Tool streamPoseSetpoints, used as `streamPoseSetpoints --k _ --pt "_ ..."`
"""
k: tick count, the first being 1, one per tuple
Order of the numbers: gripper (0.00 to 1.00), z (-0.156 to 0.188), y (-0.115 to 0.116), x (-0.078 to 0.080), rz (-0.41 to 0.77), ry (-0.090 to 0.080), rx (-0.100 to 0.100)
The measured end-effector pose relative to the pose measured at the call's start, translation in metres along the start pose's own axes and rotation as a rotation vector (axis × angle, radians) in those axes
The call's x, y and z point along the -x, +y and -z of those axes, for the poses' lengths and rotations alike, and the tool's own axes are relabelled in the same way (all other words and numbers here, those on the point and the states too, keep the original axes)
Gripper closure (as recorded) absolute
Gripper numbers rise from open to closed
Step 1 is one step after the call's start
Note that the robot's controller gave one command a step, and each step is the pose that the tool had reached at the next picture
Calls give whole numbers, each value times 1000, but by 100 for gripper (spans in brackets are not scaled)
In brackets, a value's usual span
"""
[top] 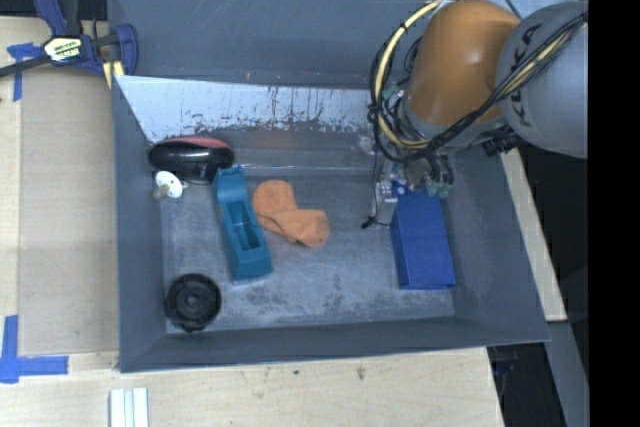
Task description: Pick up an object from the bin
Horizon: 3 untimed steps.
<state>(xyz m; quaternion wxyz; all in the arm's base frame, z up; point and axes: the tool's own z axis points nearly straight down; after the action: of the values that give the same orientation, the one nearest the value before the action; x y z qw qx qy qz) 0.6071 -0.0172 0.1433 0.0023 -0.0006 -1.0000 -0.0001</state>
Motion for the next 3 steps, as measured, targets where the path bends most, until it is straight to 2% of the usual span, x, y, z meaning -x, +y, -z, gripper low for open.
streamPoseSetpoints --k 1,2,3 --pt "0 5 0 2 0 -8 0" --pt "0 -45 43 -3 41 -14 -1" --pt "0 -87 78 -5 64 -6 0"
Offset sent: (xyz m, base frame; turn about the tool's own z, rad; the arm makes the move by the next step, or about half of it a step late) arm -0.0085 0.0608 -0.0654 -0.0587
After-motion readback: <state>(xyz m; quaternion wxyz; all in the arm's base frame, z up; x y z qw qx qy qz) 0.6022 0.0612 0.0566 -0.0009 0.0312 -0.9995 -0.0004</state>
